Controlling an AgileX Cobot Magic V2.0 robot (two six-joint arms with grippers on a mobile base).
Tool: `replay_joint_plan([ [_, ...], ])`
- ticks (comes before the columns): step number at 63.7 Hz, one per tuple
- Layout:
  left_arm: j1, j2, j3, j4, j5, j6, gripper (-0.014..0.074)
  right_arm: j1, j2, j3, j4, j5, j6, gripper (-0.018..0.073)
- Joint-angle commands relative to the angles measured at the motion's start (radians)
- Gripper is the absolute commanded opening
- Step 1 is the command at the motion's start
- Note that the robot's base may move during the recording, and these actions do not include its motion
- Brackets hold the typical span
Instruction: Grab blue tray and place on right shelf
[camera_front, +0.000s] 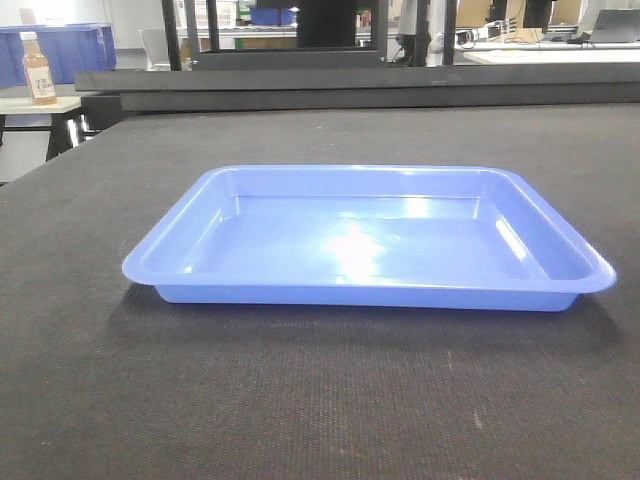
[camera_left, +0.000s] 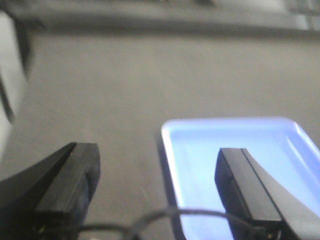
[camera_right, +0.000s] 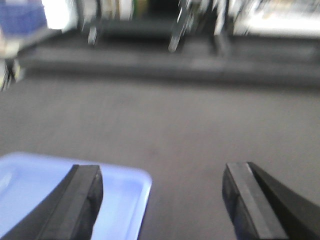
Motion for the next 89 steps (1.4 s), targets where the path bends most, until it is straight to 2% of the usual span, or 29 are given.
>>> replay_joint_plan([
  [1, -0.066, 0.116, -0.116, -0.021, 0.023, 0.016, 0.04, 0.03, 0.099, -0.124, 0.025, 0.088, -0.007, 0.0589],
  [6, -0.116, 0.257, -0.206, -0.02, 0.09, 0.016, 0.04, 0.05, 0.215, -0.212, 0.061, 0.235, -0.007, 0.0589],
  [13, -0.154, 0.436, -0.314, -0.02, 0.169, 0.013, 0.04, 0.053, 0.372, -0.327, 0.075, 0.403, -0.007, 0.0589],
  [21, -0.156, 0.621, -0.417, -0.01, 0.254, -0.007, 0.04, 0.056, 0.507, -0.421, 0.075, 0.487, -0.002, 0.0589],
  [25, -0.156, 0.709, -0.474, 0.005, 0.3, -0.04, 0.04, 0.06, 0.561, -0.453, 0.075, 0.493, 0.005, 0.0589],
  [33, -0.166, 0.845, -0.593, 0.101, 0.392, -0.136, 0.04, 0.068, 0.648, -0.487, 0.075, 0.496, 0.024, 0.0589],
  [40, -0.206, 0.942, -0.697, 0.216, 0.473, -0.21, 0.04, 0.068, 0.719, -0.501, 0.075, 0.489, 0.046, 0.0589],
  [46, -0.24, 1.002, -0.764, 0.269, 0.509, -0.265, 0.04, 0.068, 0.781, -0.511, 0.074, 0.485, 0.054, 0.0589],
  [58, -0.249, 1.067, -0.8, 0.273, 0.497, -0.372, 0.04, 0.068, 0.894, -0.555, 0.073, 0.484, 0.064, 0.0589],
  [89, -0.22, 1.173, -0.8, 0.247, 0.474, -0.374, 0.04, 0.068, 1.065, -0.576, 0.056, 0.422, 0.08, 0.0589],
])
